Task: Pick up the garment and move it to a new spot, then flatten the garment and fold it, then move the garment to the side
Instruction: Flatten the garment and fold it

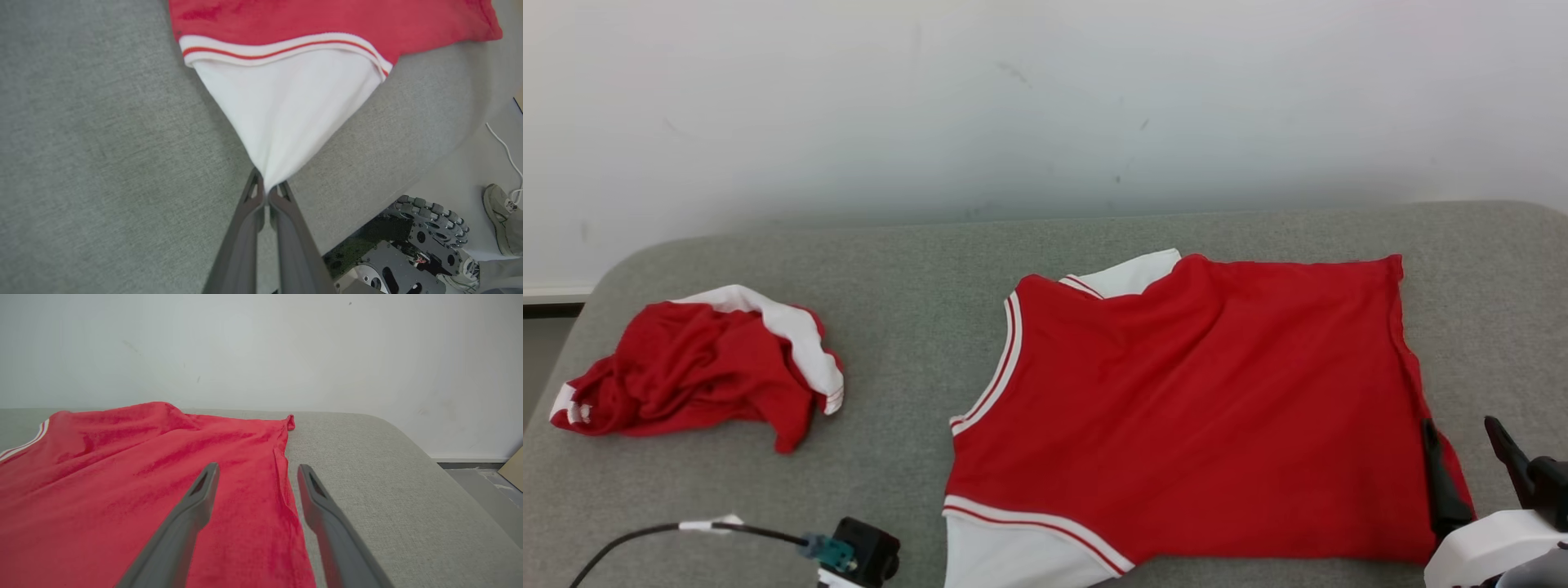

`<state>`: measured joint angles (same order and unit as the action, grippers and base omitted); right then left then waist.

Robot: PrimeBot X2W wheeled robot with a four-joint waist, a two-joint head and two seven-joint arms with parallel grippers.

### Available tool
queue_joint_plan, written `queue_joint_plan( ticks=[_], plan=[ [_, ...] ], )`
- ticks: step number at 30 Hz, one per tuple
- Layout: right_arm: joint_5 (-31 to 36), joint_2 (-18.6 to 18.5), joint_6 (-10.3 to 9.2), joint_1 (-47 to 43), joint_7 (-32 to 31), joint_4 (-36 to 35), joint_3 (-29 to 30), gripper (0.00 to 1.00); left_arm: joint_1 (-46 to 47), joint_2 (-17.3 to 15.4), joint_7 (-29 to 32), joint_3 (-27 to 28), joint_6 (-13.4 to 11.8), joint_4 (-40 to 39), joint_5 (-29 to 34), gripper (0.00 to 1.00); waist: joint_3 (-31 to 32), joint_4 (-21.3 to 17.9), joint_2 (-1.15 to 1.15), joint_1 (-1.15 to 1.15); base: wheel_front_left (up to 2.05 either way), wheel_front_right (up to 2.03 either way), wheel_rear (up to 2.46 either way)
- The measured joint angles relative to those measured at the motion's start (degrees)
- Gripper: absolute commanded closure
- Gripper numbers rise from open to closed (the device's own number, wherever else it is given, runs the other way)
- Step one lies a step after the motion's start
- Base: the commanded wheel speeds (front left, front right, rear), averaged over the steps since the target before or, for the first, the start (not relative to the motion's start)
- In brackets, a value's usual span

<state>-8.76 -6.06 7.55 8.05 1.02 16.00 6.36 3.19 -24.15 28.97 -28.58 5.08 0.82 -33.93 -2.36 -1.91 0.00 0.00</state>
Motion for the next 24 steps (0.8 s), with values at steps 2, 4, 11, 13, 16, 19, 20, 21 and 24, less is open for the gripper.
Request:
queue_joint_plan(
  ticks=[2,4,11,13,16,19,20,21,24],
  plan=[
    [-0.08,-0.36,0.00,-0.01,-0.58,-0.46,-0.04,0.00,-0.36,-0.78,3.19,0.29,-0.62,-2.26,-1.63,1.00,-0.12,-0.28,0.00,0.00,0.00,0.00,0.00],
    [-0.24,-0.67,0.00,0.00,-1.32,-0.80,-0.05,0.00,-0.71,-1.53,6.57,0.77,-2.00,-3.92,-3.05,1.00,-0.22,-0.61,0.00,0.00,0.00,0.00,0.00],
    [-0.47,-0.63,0.00,-0.01,-2.91,-1.20,-1.19,0.00,-2.46,-3.26,11.99,1.44,-4.22,-4.89,-5.67,0.25,-0.58,-2.50,0.00,0.00,0.00,0.00,0.00],
    [-0.48,-0.57,0.00,-0.02,-2.96,-1.27,-1.38,0.00,-2.52,-3.25,10.90,1.77,-4.44,-4.81,-5.58,0.00,-0.65,-3.09,0.00,0.00,0.00,0.00,0.00],
    [-0.78,-0.55,0.00,-0.20,-2.94,-1.27,-1.67,0.00,-2.84,-3.26,9.45,2.26,-4.57,-4.56,-5.46,0.00,-0.53,-3.82,0.00,0.00,0.00,0.00,0.00],
    [-0.90,-0.57,0.00,-0.35,-2.61,-1.24,-1.69,0.00,-3.38,-3.65,7.87,3.43,-5.15,-4.72,-5.20,0.00,-0.27,-4.39,0.00,0.00,0.00,0.00,0.00],
    [-0.90,-0.56,0.00,-0.40,-2.44,-1.29,-1.67,0.00,-3.51,-3.99,7.12,4.02,-5.52,-4.87,-4.91,0.00,-0.14,-4.58,0.00,0.00,0.00,0.00,0.00],
    [-0.91,-0.54,0.00,-0.51,-2.29,-1.35,-1.67,0.00,-3.66,-4.42,6.28,4.66,-6.02,-5.02,-4.65,0.00,0.01,-4.78,0.00,0.00,0.00,0.00,0.00],
    [-0.93,-0.44,0.00,-1.09,-1.97,-1.58,-1.70,0.00,-4.53,-5.45,4.45,6.51,-7.86,-5.71,-3.20,0.00,0.60,-5.26,0.00,0.00,0.00,0.00,0.00]
  ],
)
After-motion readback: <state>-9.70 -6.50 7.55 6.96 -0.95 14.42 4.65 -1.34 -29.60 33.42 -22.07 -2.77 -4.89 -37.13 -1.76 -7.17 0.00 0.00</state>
